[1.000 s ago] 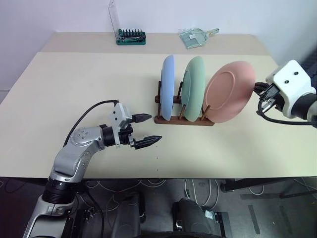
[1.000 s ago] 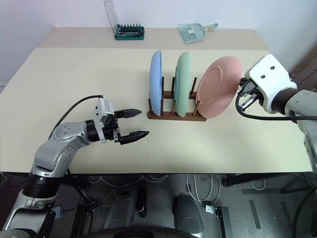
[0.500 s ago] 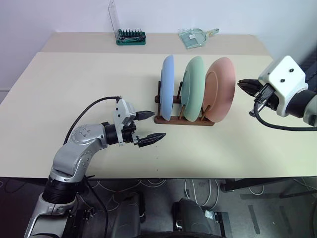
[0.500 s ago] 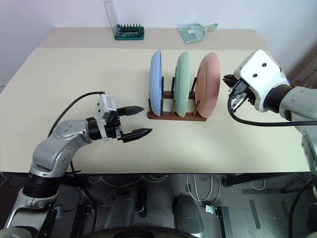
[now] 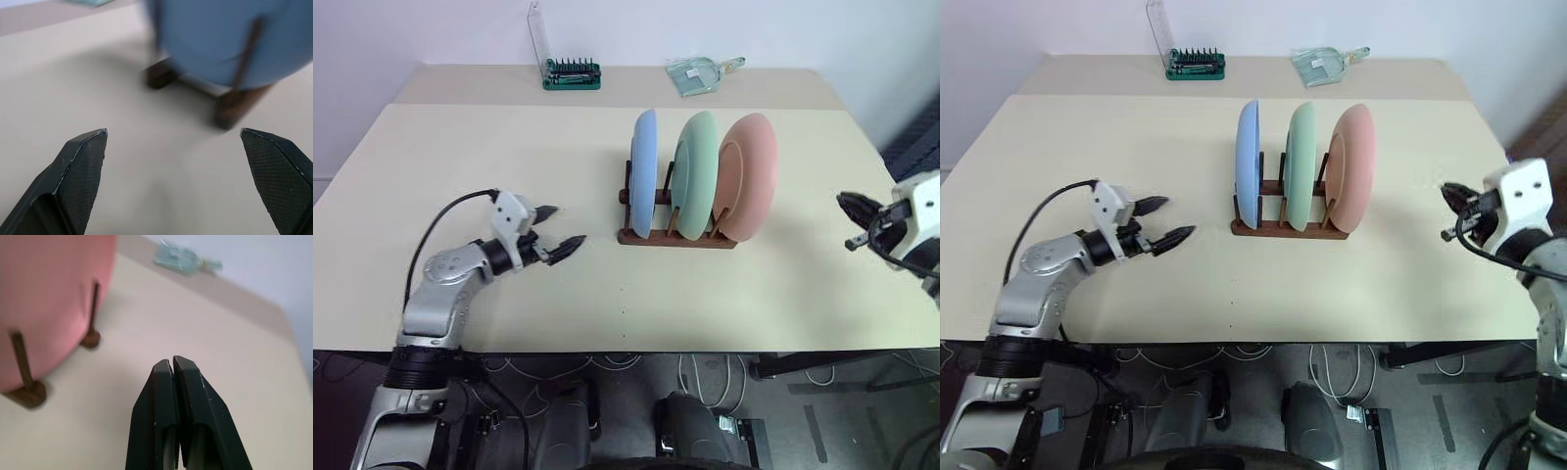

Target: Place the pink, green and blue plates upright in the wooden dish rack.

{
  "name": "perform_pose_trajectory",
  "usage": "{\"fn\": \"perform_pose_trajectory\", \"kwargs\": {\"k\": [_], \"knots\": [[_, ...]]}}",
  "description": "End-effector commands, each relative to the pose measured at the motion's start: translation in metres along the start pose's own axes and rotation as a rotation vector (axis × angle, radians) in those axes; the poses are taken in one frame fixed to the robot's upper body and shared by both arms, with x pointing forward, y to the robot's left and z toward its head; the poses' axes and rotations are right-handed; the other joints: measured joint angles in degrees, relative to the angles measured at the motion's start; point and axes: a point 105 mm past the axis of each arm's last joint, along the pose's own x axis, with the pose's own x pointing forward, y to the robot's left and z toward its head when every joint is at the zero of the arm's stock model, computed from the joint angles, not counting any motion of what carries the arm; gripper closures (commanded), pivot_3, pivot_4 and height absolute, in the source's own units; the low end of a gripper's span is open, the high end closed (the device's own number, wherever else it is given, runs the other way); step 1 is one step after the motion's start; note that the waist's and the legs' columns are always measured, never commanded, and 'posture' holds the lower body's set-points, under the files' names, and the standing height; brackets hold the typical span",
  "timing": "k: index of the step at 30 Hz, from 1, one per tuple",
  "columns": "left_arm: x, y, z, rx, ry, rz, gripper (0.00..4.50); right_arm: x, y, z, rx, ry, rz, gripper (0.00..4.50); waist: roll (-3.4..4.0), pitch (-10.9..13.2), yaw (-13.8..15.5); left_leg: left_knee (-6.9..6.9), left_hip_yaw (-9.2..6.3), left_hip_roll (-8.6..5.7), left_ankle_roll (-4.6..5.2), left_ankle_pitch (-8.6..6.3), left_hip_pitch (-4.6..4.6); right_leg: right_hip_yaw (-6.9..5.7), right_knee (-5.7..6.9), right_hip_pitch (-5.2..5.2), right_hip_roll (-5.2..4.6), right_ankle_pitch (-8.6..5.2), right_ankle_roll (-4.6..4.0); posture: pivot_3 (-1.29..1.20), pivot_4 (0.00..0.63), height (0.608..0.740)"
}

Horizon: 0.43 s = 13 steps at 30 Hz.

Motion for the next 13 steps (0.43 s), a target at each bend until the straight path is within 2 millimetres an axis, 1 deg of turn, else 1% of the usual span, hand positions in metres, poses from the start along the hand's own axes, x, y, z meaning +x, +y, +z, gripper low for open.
{"fn": "perform_pose_trajectory", "kwargs": {"k": [1,4,7,9,13], "knots": [[-0.012,0.017,0.005,0.042,-0.026,0.06,0.0,-0.001,0.001,0.004,0.0,-0.068,0.009,4.44,0.07,-0.01,-0.03,0.0,0.0,0.0,0.0,0.0,0.0,0.01,0.02,-0.01,0.0,0.0,0.0,0.0,0.15,0.732],[-0.02,0.024,-0.001,0.044,-0.006,0.089,0.0,-0.001,0.008,-0.011,0.052,-0.059,0.012,4.44,0.06,-0.04,0.1,0.03,0.02,-0.02,0.01,-0.01,0.01,0.0,0.02,0.02,-0.03,0.0,0.01,0.0,0.15,0.732],[-0.026,0.025,-0.005,0.035,0.001,0.101,0.0,0.0,0.012,-0.02,0.08,-0.045,0.014,4.44,0.05,-0.04,0.08,0.0,0.01,-0.01,0.01,-0.01,0.01,0.0,0.02,0.02,-0.03,0.0,0.0,0.0,0.15,0.732],[-0.03,0.024,-0.009,0.029,0.011,0.106,0.0,0.001,0.014,-0.023,0.091,-0.04,0.016,4.44,0.09,-0.06,-0.07,0.01,0.02,-0.01,0.01,-0.01,0.02,0.01,0.03,0.02,-0.04,0.0,0.0,0.0,0.15,0.732],[-0.032,0.021,-0.013,0.016,0.015,0.117,0.0,0.006,0.01,-0.023,0.093,-0.033,0.012,4.44,0.1,-0.06,-0.08,0.0,0.02,0.0,0.0,-0.01,0.1,0.02,0.05,0.07,-0.04,0.0,0.0,0.0,0.15,0.732]]}}
